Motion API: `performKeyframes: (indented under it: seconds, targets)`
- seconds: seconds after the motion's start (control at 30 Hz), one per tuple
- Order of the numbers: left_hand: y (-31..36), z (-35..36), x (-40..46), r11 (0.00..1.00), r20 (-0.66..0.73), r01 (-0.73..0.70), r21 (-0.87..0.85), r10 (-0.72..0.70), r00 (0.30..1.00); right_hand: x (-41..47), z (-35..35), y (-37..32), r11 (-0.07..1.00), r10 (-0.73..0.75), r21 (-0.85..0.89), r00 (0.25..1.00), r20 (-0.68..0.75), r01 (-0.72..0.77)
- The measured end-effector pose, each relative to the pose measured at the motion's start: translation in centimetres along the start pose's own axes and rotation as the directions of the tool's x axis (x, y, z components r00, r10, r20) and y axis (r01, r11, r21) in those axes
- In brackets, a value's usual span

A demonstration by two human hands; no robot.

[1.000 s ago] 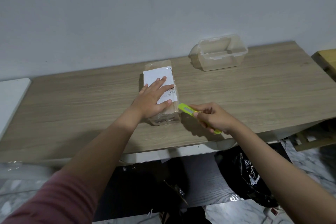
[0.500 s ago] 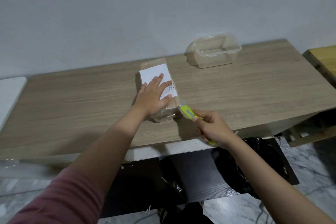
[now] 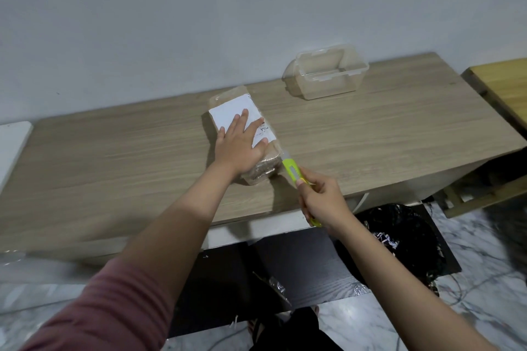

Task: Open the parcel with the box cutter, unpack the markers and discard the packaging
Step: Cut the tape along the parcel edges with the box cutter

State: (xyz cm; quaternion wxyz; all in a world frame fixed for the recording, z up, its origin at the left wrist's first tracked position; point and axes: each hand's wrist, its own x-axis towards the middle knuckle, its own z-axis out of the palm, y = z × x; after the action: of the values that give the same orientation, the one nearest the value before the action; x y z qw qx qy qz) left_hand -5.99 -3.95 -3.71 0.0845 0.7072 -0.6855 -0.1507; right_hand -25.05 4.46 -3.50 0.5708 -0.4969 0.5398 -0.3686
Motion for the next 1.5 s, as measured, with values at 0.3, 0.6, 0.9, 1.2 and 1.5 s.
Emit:
performKeyframes:
  seconds: [0.3,0.6,0.9,1.2,1.5]
  targets:
    - [0.8,0.2,-0.4,0.999,-0.015,0.03,-0.017,-0.031,0.999,0.5,0.8,-0.9,1.0,0.015,0.0,0.999,-0.034,-0.015]
    - [0.8,0.3,-0.5,0.999,-0.009,0.039,-0.02,-0.04,0.999,-1.1,1.2,-0.4,0.999,-0.001,-0.034,0.998,-0.063,-0.001]
    - [0.6,0.4,-0.5,0.999,-0.012,0.027,-0.016,-0.028,1.0,-0.7,1.5,-1.4,0.991,0.094,0.103,0.994,-0.061,-0.087]
    - [0.7,0.1,-0.4,0.998,0.04,0.043,-0.054,-0.041,0.998,-1.7,2.3,-1.4,0.992,0.075,0.105,0.992,-0.103,-0.064]
    - [1.1,-0.3,-0.1,0.995,0.084,0.091,-0.048,-0.086,0.993,-1.9,2.7,-0.9,0.997,-0.006,-0.075,0.996,-0.088,-0.001]
